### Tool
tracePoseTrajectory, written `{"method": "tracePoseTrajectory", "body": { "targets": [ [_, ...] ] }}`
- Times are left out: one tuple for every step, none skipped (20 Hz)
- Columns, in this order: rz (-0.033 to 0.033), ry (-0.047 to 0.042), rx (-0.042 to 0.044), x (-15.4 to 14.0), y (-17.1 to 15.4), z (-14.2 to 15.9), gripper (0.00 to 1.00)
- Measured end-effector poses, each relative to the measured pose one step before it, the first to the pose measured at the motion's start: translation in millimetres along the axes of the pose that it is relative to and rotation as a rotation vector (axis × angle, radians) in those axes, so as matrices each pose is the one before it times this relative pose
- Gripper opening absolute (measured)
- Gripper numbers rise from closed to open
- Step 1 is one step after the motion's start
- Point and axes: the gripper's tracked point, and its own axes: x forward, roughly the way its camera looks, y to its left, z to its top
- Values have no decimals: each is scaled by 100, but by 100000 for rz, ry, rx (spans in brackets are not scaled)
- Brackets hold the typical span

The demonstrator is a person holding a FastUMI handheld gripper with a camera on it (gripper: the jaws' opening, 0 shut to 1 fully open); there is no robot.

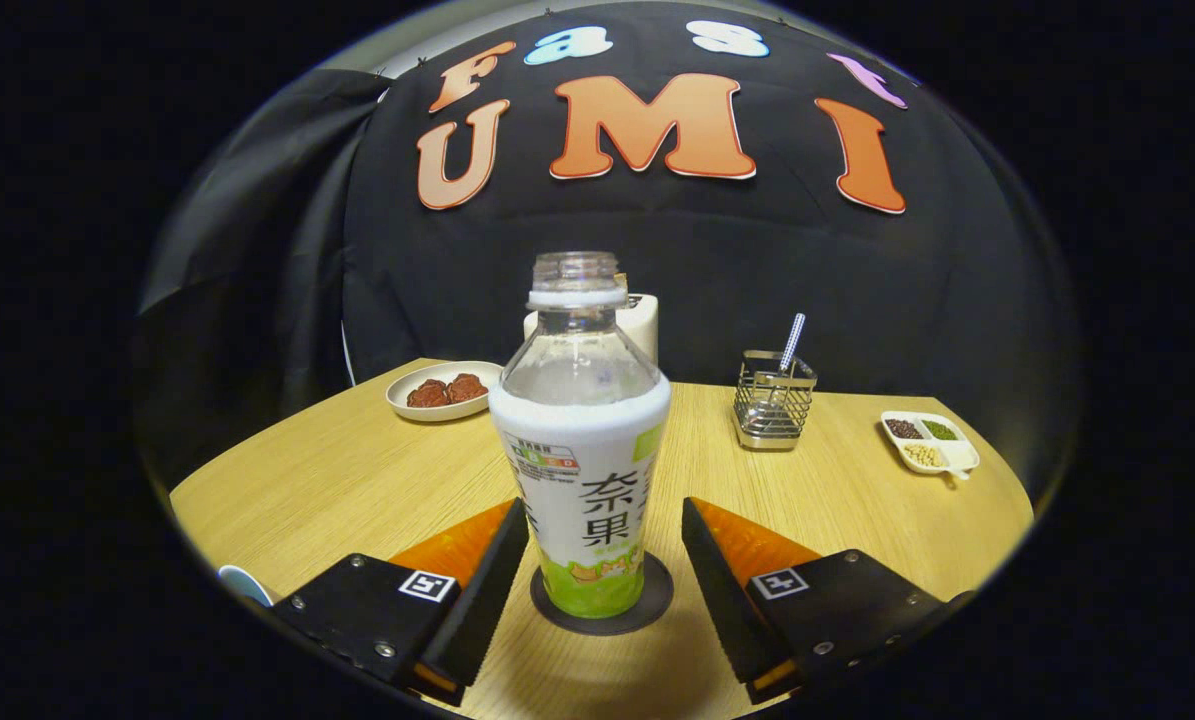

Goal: Take the bottle from table, then pour the juice into the cup, finally place the bottle on the coaster

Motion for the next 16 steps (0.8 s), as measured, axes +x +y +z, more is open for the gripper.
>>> {"method": "tracePoseTrajectory", "body": {
  "targets": [
    [321, -653, 512, -706, -38, 483, 96],
    [645, -1171, 552, -824, 31, 617, 97],
    [137, -1470, 32, -1008, -135, 778, 98],
    [-102, -2164, -161, -1138, -159, 1075, 97],
    [-417, -2324, -414, -1133, -235, 1118, 97],
    [-688, -1830, -482, -1368, -284, 1182, 97],
    [-725, -1360, -498, -1324, -213, 1167, 97],
    [-10, -1716, -1037, -1463, 39, 1348, 97],
    [-13, -2059, -1753, -1359, 51, 1391, 97],
    [-283, -2376, -1705, -1553, -121, 1662, 97],
    [-973, -2526, -1062, -1393, -253, 1599, 97],
    [-958, -2397, -674, -1469, -337, 1632, 97],
    [-548, -3274, -167, -1257, -238, 1763, 97],
    [-792, -2925, -76, -1247, -323, 1720, 97],
    [-595, -2468, -63, -1140, -286, 1559, 97],
    [-725, -1716, 352, -1231, -421, 1541, 97]
  ]
}}
